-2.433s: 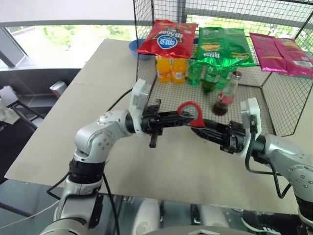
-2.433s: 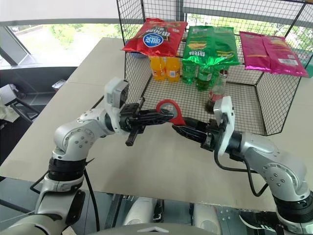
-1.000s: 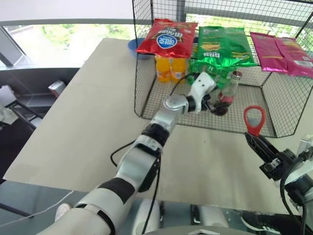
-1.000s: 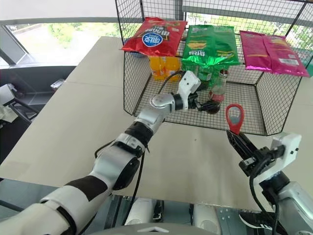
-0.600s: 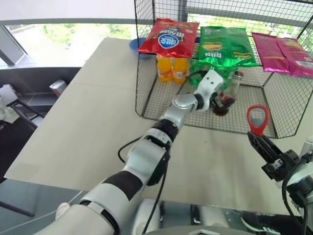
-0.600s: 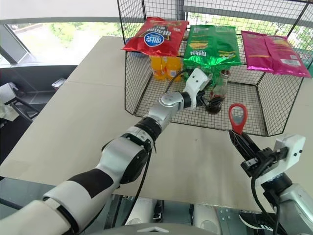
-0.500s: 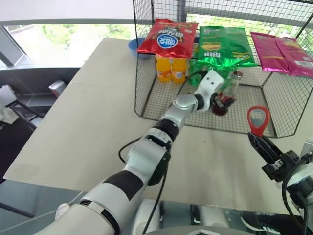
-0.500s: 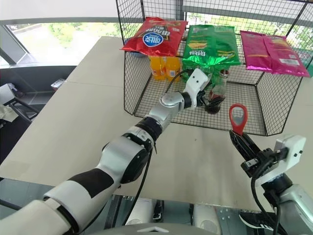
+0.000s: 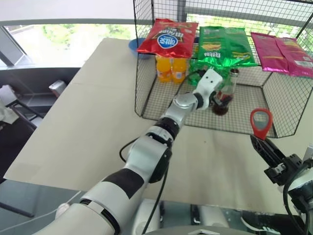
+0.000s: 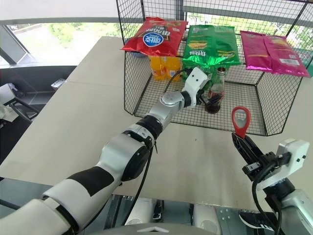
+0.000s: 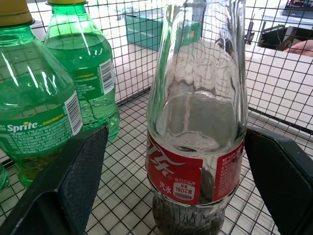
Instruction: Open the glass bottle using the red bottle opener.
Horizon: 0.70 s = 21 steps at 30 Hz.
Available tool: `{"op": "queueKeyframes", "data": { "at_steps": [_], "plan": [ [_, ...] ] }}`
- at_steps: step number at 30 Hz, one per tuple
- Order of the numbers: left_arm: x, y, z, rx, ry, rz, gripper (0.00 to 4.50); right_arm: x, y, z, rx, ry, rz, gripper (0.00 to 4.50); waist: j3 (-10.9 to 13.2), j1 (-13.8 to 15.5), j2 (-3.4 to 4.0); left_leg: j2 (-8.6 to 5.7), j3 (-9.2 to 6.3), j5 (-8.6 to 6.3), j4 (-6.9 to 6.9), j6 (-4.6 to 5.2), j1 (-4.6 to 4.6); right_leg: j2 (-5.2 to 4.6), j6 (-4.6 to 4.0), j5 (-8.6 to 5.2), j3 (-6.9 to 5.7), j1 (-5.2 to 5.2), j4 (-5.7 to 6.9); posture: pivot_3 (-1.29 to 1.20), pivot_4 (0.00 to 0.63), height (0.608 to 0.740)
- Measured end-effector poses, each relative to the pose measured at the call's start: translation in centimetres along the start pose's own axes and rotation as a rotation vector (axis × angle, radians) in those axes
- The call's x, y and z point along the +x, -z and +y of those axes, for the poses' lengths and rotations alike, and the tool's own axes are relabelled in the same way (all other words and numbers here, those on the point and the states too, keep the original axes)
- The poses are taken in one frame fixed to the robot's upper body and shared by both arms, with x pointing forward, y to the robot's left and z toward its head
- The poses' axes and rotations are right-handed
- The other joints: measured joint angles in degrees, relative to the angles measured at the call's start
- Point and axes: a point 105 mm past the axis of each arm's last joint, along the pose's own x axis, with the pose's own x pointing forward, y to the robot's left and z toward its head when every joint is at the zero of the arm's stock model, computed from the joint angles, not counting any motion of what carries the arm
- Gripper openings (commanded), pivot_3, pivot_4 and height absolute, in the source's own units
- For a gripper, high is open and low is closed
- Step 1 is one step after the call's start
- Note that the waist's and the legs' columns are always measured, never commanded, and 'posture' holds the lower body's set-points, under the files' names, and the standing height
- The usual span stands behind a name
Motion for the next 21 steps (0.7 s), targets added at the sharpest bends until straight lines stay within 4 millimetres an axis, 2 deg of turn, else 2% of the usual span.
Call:
{"op": "queueKeyframes", "data": {
  "at_steps": [12, 15, 21],
  "plan": [
    [0.03, -0.28, -0.32, 0.008, 0.029, -0.014, 4.43, 0.02, 0.06, 0.3, -0.005, 0.001, -0.005, 0.0, 0.0, 0.01, 0.0, -0.01, 0.0, 0.0, 0.0, 0.0, 0.0, 0.0, 0.0, 0.0, 0.0, 0.0, 0.0, 0.0, 0.15, 0.74],
    [0.01, -0.33, -0.35, 0.003, 0.035, -0.018, 3.65, 0.02, 0.03, 0.42, -0.005, 0.003, -0.006, 0.0, 0.0, 0.0, 0.0, -0.01, 0.0, 0.0, 0.0, 0.0, 0.0, 0.0, 0.0, 0.0, 0.0, 0.0, 0.01, 0.0, 0.15, 0.74],
    [-0.05, -0.44, -0.69, -0.004, 0.072, -0.028, 3.65, 0.07, -0.01, 0.59, -0.004, 0.006, -0.008, 0.0, 0.0, 0.0, 0.01, -0.01, 0.0, 0.0, 0.01, 0.0, 0.0, 0.0, 0.0, 0.0, 0.0, 0.0, 0.01, 0.0, 0.15, 0.74]
  ]
}}
